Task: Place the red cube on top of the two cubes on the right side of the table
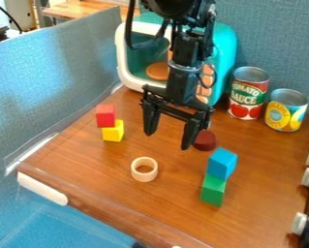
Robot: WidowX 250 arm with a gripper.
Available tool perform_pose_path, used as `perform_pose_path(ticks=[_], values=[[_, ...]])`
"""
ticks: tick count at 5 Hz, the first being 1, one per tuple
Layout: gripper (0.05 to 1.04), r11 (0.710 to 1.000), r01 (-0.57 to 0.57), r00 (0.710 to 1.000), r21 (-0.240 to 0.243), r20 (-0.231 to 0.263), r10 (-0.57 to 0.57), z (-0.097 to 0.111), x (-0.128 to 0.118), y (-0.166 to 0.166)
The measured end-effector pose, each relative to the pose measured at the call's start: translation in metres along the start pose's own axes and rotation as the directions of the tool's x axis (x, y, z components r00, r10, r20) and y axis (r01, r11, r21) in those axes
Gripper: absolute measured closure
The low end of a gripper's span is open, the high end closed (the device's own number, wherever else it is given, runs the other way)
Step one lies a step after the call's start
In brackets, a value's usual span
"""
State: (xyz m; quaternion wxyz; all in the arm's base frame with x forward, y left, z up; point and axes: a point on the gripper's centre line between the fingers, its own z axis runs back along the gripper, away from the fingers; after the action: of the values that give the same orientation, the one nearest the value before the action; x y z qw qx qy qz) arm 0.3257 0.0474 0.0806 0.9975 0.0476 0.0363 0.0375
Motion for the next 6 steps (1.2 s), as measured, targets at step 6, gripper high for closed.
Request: perform_pose_path(ticks=[6], values=[[0.083, 0.981, -0.191, 0.981, -0.042, -0.043, 0.189, -0.007, 0.001, 0.083]])
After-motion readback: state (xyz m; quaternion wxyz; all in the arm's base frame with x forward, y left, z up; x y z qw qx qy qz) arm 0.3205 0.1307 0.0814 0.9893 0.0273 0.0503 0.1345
